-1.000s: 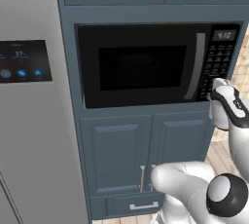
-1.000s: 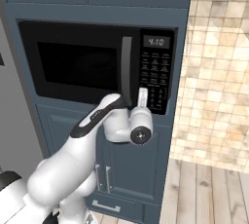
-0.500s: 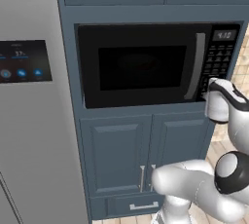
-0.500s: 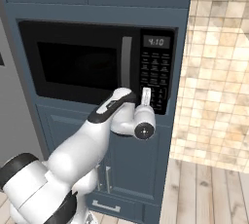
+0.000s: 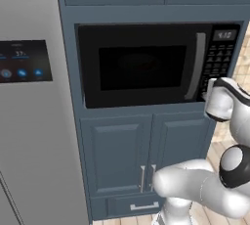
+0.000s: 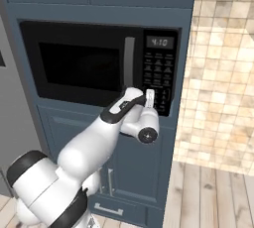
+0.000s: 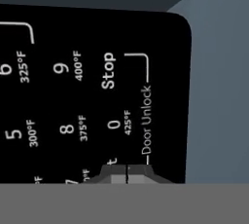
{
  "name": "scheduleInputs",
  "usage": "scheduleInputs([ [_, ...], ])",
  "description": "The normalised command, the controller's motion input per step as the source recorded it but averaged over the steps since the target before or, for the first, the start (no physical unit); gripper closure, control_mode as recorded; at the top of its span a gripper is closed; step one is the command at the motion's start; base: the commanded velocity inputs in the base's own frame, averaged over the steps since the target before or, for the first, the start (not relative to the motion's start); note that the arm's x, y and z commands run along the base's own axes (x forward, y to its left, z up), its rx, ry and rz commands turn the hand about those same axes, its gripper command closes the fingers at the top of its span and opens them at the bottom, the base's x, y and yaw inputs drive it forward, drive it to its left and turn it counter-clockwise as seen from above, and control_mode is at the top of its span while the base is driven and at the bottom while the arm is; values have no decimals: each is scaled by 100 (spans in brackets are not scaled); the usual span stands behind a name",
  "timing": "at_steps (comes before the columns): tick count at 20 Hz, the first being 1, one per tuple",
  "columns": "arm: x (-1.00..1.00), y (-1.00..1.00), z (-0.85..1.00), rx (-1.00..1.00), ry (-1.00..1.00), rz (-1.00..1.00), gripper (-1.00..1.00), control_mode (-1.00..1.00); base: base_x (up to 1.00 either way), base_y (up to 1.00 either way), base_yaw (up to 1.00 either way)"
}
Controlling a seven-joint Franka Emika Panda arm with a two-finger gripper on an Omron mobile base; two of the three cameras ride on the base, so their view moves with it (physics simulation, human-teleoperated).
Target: Place the bowl containing the corn and fish in the microwave. Close the microwave door and press the start button to microwave the meal.
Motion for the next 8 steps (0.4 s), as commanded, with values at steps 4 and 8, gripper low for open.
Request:
scheduleInputs([
  [4, 75, -34, -14, 2, -4, -3, 100, -100, 0, 0, 0],
  [8, 95, -39, -7, 2, -1, -8, 100, -100, 0, 0, 0],
])
